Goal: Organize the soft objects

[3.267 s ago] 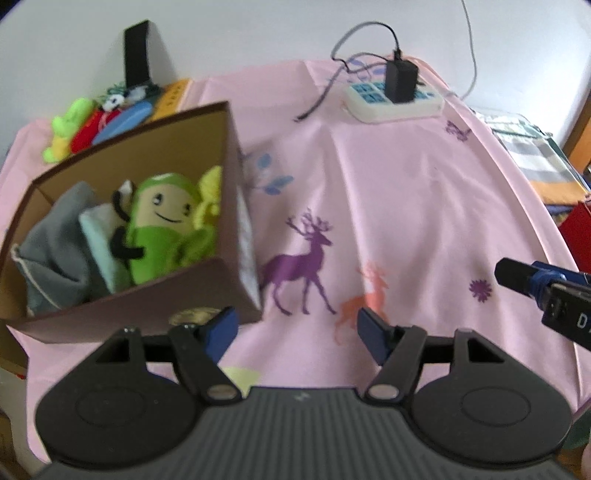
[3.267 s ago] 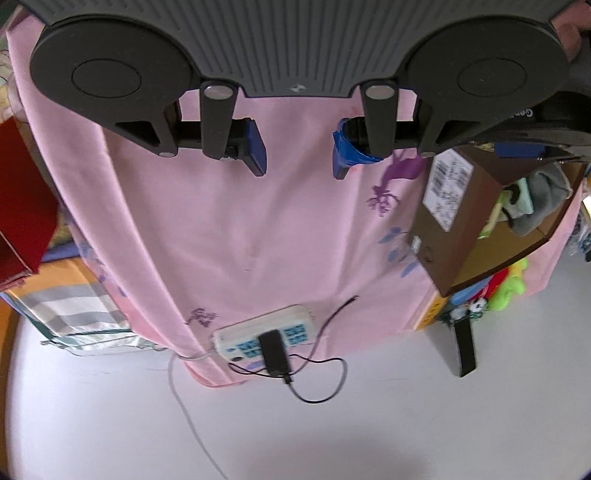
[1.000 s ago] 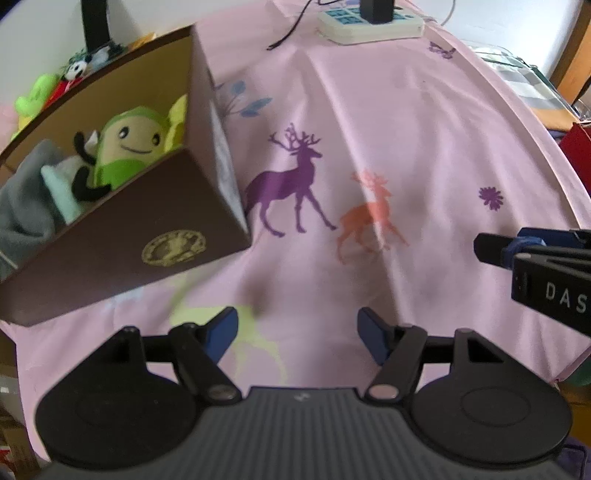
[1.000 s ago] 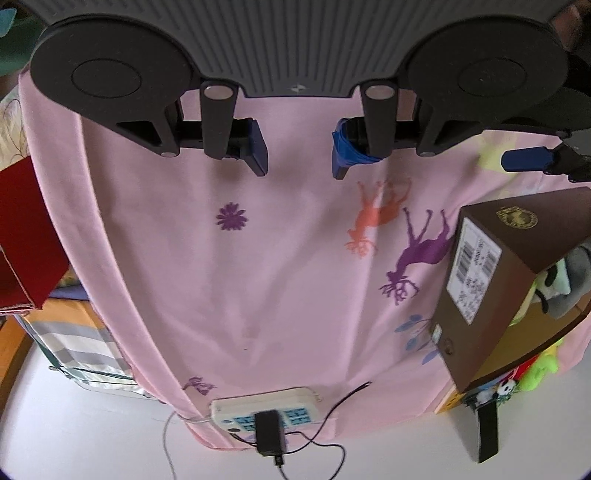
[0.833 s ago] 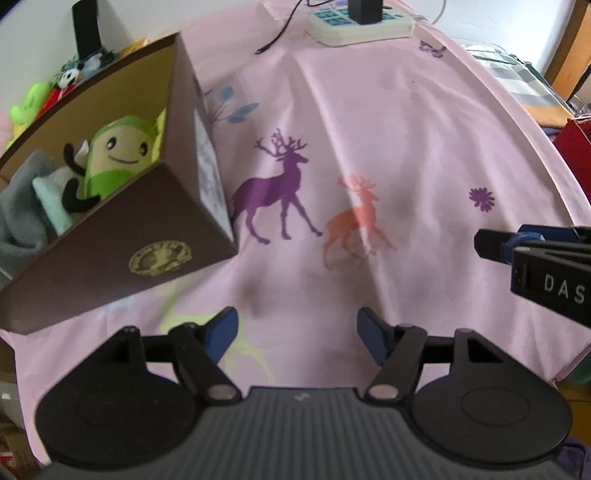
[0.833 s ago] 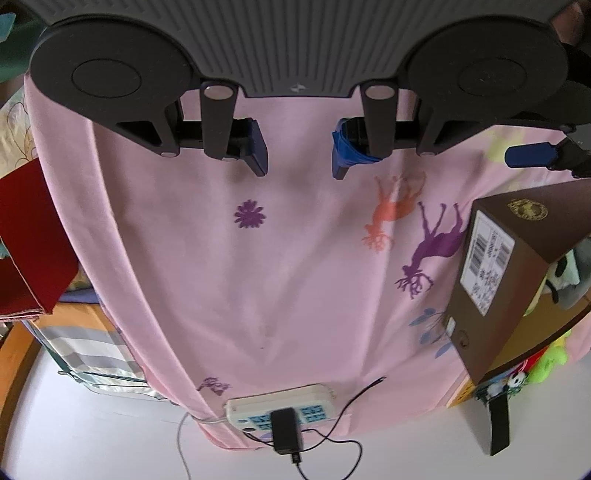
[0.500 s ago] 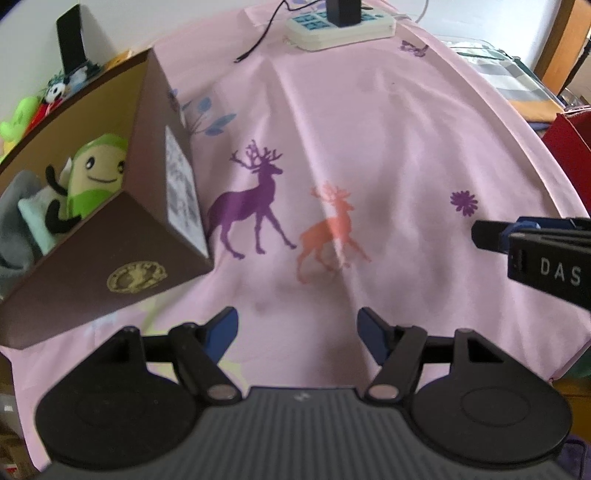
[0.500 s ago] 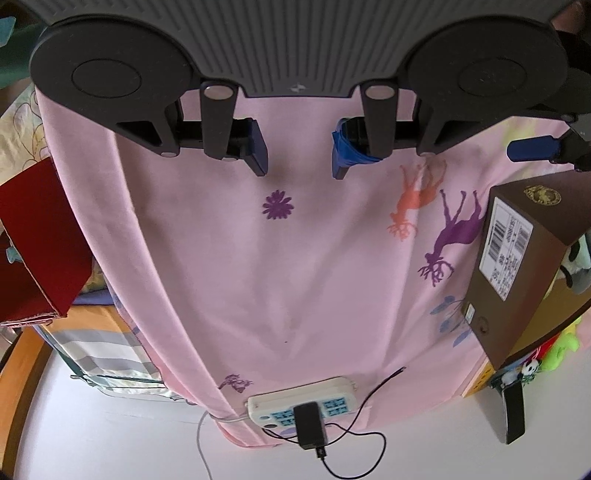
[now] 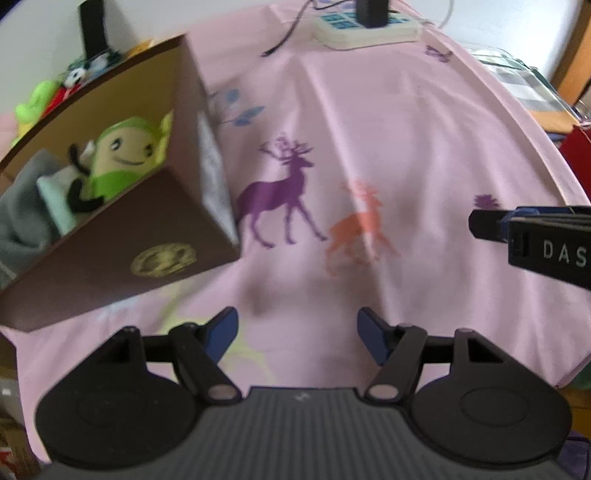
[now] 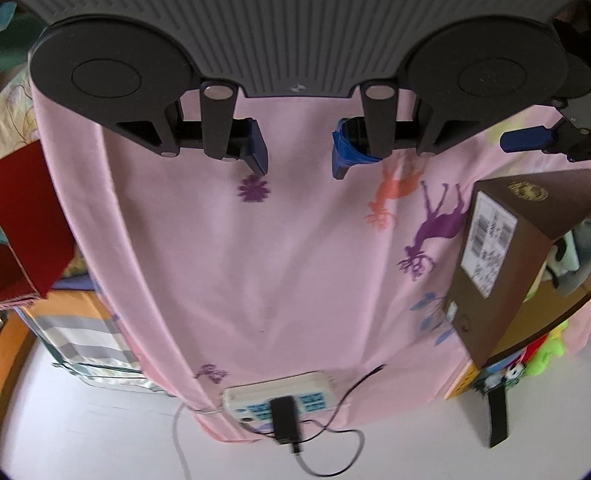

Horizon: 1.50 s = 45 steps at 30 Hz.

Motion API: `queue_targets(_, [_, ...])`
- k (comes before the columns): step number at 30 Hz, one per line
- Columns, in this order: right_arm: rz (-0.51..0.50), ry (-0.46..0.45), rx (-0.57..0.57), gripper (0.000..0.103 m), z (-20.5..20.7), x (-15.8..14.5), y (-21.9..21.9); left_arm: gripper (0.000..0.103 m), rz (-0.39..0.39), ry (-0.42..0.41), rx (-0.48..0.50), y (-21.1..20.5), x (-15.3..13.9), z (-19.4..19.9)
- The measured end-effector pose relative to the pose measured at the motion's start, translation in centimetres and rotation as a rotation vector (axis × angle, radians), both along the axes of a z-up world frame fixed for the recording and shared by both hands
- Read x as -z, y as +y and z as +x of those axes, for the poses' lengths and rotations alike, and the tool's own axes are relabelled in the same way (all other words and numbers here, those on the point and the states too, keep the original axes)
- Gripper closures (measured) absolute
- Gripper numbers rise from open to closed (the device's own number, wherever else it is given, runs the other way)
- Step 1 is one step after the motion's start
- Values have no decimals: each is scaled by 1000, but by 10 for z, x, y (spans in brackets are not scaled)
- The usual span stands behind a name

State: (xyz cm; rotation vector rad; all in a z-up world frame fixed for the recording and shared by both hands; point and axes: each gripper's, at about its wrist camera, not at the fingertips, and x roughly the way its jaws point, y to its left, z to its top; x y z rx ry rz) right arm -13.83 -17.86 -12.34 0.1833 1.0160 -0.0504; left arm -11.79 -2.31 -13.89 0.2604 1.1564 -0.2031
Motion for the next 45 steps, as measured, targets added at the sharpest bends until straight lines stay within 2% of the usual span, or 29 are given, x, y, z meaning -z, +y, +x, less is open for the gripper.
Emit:
queue_targets(10, [30,9,-135,82,13,-8,58,34,9,-40,-128,71,-16,-8])
queue_targets(20, [75,-47,-218,82,21,-43,123,34,0,-146,-191,148,-63,-8])
queue_targets(31, [97,-176,-196,82,32,-83,176,34,0,-266,-182,196,-102,21])
queue_targets(39, [80,-238,-120,82,50,-97,193,34,24,-306,-166,221,-114,57])
queue_targets(45, [71,-253,-82,82,60,-98,201,34,17,-309,-182,231,-111,72])
